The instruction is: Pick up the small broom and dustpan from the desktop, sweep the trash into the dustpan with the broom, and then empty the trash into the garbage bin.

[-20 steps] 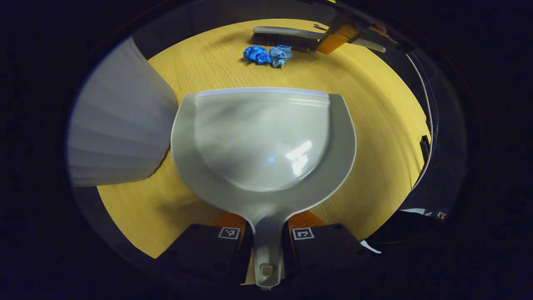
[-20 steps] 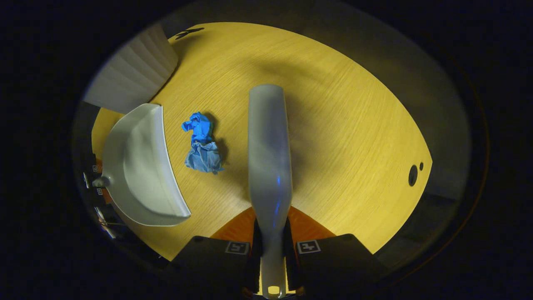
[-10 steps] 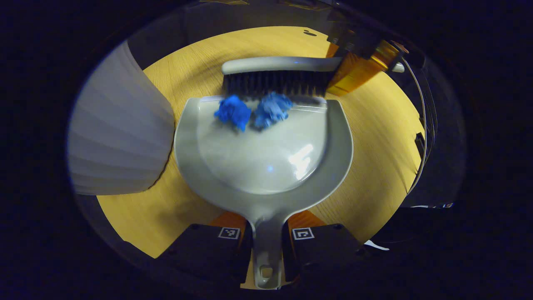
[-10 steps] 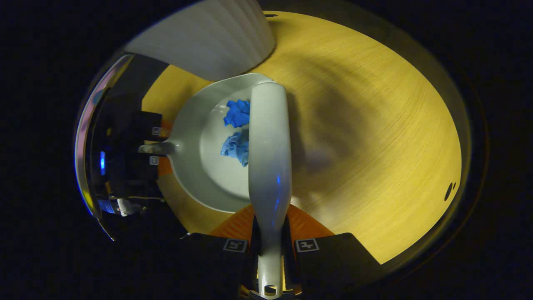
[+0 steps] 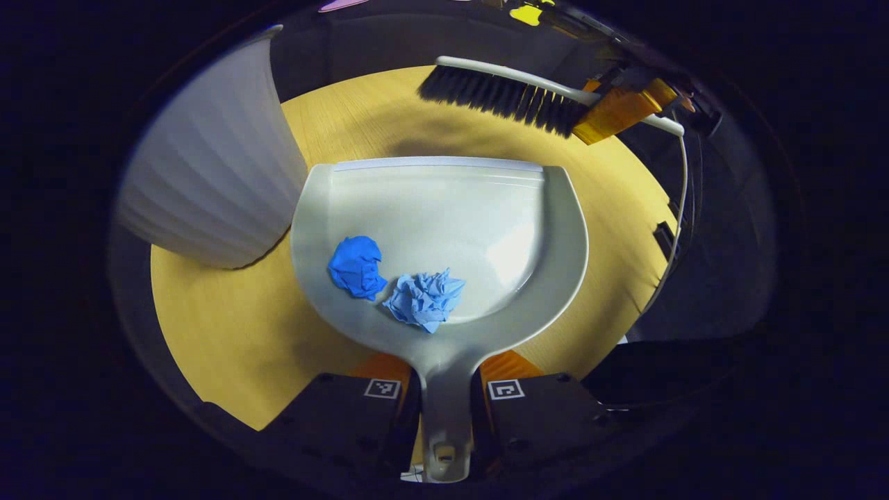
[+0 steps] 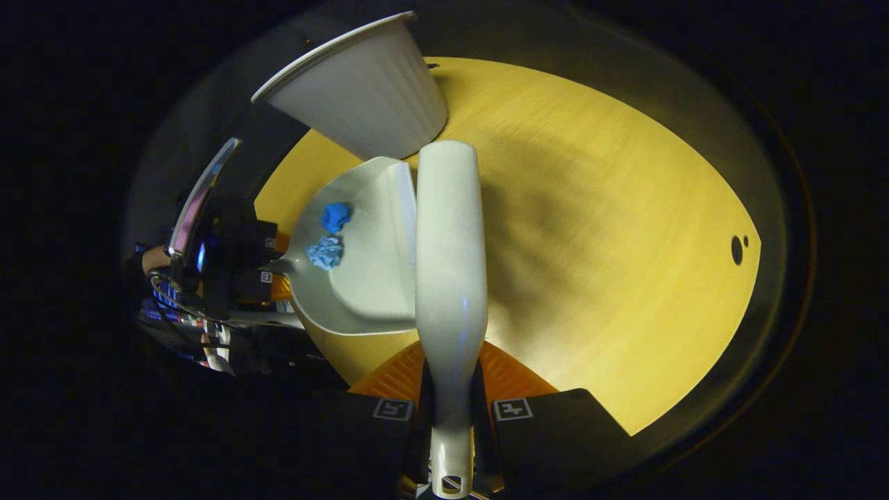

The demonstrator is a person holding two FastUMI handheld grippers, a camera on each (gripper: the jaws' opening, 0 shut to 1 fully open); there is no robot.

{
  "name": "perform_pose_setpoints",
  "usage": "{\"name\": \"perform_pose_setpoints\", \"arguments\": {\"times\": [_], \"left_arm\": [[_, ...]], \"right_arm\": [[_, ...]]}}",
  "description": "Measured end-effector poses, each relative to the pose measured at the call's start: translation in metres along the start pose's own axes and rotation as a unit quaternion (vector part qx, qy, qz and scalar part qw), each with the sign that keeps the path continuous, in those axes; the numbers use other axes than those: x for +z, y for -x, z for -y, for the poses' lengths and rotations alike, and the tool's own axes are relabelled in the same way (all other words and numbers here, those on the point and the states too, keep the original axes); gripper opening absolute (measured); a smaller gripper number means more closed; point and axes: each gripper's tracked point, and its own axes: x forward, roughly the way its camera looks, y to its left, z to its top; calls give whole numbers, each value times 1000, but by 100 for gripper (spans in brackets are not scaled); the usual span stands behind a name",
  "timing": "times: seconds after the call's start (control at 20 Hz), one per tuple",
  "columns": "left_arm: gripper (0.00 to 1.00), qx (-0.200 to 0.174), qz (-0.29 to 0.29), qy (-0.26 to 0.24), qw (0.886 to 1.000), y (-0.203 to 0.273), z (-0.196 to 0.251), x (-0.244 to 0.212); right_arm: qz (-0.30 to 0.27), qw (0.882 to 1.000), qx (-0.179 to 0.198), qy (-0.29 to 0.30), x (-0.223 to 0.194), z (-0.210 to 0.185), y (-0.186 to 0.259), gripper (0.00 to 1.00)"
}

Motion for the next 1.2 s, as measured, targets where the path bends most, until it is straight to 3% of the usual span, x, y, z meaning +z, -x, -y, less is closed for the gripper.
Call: {"name": "perform_pose_setpoints", "arguments": {"times": [0.25,0.35,0.5,0.65,0.8,0.95,1.05,1.2], "left_arm": [[29,17,24,-32,999,113,24,-6],[29,23,45,-33,998,147,35,-1],[29,40,75,5,996,209,28,-3],[29,77,105,58,990,260,-15,0],[29,155,102,83,979,281,-49,9],[29,235,58,77,967,277,-107,4],[29,253,31,92,962,258,-109,7],[29,270,-23,66,960,242,-124,13]], "right_arm": [[34,997,-30,-59,-52,70,-69,28],[50,996,-24,-73,-76,88,-96,28],[71,994,-10,-88,-96,92,-104,28],[103,989,10,-110,-104,100,-101,28],[129,986,0,-108,-116,90,-96,28],[153,980,17,-129,-123,74,-92,28],[163,974,24,-158,-127,66,-100,28],[177,967,17,-181,-136,64,-111,27]]}}
